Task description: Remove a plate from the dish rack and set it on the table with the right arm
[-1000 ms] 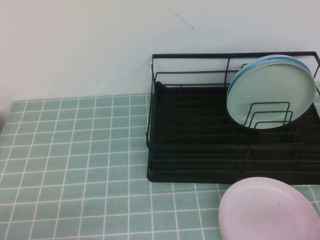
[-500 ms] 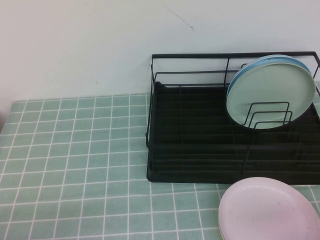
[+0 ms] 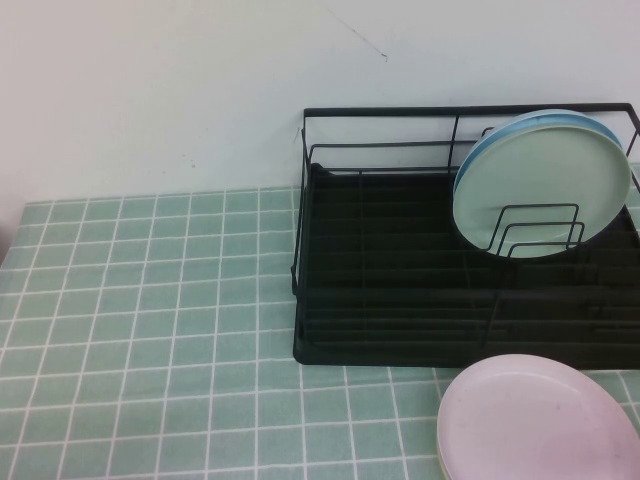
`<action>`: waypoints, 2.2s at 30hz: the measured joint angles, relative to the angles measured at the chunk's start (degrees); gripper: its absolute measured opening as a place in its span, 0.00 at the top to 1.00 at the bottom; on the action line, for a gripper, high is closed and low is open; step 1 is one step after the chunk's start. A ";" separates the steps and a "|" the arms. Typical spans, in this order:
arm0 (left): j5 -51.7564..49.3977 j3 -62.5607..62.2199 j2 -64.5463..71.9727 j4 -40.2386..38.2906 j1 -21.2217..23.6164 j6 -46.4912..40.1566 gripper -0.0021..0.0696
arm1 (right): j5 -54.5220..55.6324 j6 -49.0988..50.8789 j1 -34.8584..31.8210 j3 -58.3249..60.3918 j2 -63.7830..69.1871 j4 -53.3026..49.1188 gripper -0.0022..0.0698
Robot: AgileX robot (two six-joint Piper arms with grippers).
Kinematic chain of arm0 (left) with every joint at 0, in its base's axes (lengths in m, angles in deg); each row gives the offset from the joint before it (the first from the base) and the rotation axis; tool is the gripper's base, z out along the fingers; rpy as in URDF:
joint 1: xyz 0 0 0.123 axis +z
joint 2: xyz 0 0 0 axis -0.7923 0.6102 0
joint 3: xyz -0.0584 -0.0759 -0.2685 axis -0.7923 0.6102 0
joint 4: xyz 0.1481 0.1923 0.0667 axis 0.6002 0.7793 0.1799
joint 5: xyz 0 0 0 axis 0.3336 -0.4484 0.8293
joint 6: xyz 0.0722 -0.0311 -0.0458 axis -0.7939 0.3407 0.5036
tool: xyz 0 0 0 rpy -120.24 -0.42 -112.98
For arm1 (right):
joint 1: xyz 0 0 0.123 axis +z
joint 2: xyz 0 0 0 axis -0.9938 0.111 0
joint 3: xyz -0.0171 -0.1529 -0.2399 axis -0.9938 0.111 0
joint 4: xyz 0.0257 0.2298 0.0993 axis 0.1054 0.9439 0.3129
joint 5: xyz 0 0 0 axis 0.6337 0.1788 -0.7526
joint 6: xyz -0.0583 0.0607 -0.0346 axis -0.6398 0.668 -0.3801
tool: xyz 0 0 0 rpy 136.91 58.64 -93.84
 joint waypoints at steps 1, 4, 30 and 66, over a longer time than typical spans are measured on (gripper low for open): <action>0.00 0.00 0.00 0.00 0.00 0.00 0.98 | 0.28 0.00 0.00 0.00 0.00 0.24 0.97; 0.00 0.00 0.00 0.00 0.00 0.00 0.98 | 0.41 0.12 0.00 0.00 0.00 2.41 0.97; 0.00 0.00 0.00 0.00 0.00 0.15 0.98 | -21.20 -17.57 0.00 -32.01 44.75 7.60 0.97; 0.00 0.00 0.00 0.00 0.00 0.04 0.98 | -33.89 -35.70 0.00 -73.03 87.45 -2.75 0.51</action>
